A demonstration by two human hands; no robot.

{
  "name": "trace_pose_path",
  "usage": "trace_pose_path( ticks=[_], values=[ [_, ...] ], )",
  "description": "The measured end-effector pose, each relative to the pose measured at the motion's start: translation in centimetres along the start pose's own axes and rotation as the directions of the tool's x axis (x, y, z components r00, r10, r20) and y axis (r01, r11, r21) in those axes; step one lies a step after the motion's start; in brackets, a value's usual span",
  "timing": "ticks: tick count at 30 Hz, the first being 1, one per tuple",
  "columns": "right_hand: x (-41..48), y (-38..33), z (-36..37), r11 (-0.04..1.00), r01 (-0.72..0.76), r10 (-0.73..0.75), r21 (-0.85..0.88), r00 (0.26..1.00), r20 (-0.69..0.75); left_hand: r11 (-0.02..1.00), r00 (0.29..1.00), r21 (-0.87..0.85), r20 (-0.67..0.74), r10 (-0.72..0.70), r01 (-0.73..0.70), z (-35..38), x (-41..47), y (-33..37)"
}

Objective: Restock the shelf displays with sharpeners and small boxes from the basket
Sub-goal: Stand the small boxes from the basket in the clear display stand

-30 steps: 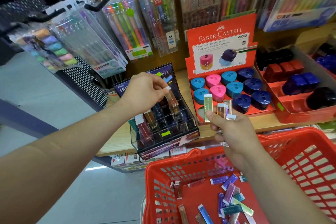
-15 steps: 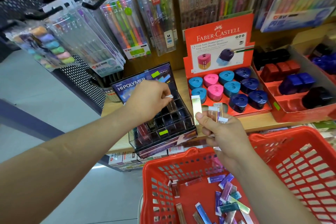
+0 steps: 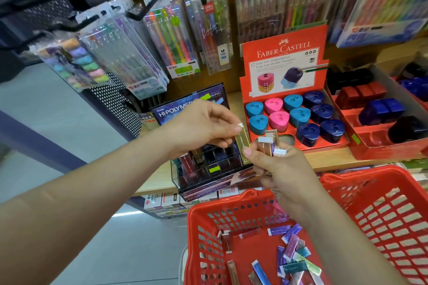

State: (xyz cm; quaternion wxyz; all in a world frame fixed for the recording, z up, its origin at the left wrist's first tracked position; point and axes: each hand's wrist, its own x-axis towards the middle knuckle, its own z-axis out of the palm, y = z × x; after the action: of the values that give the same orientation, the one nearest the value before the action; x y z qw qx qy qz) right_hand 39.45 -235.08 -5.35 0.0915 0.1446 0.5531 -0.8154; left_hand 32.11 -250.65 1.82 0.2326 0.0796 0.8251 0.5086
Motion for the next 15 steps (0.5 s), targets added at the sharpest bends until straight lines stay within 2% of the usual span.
trace_pose_path(
  ticks=[2,3,5,7,9,11,15],
  values=[
    [-0.1,-0.3,0.4,0.998,-0.02,0.02,0.056,1.0,0.003,1.0,0.993,0.013,-0.119,0.016,-0.014,-1.1,-0.1,0.1],
    [0.0,-0.4,0.4,0.985,-0.063,0.062,0.159,0.998,0.01,0.999,0.981,0.05,-0.189,0.028,-0.019,-2.1,-0.2,0.1],
    [0.0,-0.8,0.1,0.874,-0.175,0.155,0.453,0.985,0.083,0.983,0.953,0.185,-0.299,0.053,0.003,-4.2,-0.3,-0.1],
    [-0.2,-1.0,-0.3,0.741,-0.232,0.188,0.63,0.972,0.138,0.952,0.937,0.302,-0.343,0.063,0.047,-5.7,-0.5,-1.2],
    [-0.3,-1.2,-0.5,0.696,-0.248,0.199,0.674,0.968,0.151,0.911,0.938,0.403,-0.341,0.058,0.09,-6.0,-0.8,-2.7],
    [-0.4,-1.3,-0.4,0.716,-0.252,0.207,0.651,0.967,0.147,0.867,0.941,0.484,-0.332,0.058,0.118,-5.9,-0.9,-4.0],
    [-0.4,-0.9,-0.1,0.77,-0.26,0.235,0.582,0.965,0.12,0.841,0.931,0.531,-0.348,0.107,0.101,-5.9,-0.7,-5.0]
  ],
)
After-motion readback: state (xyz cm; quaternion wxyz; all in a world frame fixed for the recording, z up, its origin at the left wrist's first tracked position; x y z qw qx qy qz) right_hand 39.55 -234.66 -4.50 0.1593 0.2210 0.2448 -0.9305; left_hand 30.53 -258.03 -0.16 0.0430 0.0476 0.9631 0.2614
